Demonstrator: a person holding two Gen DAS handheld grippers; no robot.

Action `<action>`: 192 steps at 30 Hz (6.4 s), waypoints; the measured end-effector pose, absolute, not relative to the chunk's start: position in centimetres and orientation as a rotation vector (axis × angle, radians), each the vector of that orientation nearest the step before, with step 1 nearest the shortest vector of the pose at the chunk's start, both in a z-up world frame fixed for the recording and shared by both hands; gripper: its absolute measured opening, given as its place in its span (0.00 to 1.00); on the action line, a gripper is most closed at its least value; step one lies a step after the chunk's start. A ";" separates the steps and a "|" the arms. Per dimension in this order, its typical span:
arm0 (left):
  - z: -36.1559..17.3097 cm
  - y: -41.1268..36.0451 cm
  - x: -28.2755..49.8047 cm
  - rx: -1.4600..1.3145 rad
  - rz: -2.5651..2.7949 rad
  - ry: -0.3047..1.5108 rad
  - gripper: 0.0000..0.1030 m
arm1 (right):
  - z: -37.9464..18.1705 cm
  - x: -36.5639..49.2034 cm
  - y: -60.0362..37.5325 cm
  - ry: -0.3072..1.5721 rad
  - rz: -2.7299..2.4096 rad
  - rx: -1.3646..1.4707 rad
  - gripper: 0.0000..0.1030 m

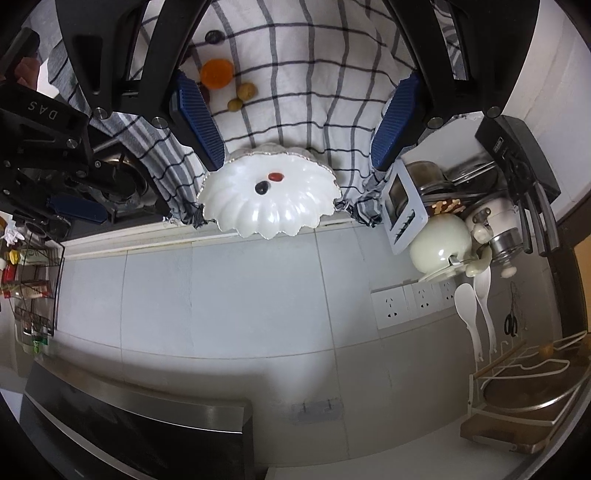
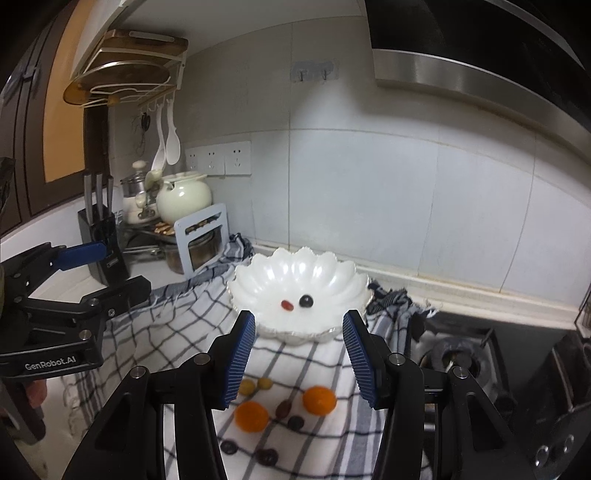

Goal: Organize fruits
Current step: 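Withdraw both open grippers from the bowl back toward the towel, then move both grippers down toward the remaining dark fruits, then grasp a blueberry with the left gripper while the right gripper grasps a dark plum, then carry the blueberry and dark plum up over the white bowl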

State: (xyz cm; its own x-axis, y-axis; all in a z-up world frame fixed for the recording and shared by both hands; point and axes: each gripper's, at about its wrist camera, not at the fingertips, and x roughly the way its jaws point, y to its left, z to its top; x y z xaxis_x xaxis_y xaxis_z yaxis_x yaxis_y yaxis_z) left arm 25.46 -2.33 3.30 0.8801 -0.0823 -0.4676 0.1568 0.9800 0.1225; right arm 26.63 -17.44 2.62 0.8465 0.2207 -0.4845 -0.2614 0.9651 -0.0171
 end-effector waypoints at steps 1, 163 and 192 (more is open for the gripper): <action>3.1 -2.3 25.3 0.161 -0.129 0.481 0.80 | 2.3 26.4 -17.4 0.508 0.259 -0.078 0.49; 2.2 -3.6 35.1 0.038 -0.241 0.409 0.23 | 0.9 36.6 -17.0 0.480 0.286 0.041 0.28; -0.4 -3.8 50.6 0.042 -0.210 0.646 0.23 | -2.6 52.8 -16.2 0.738 0.262 0.023 0.28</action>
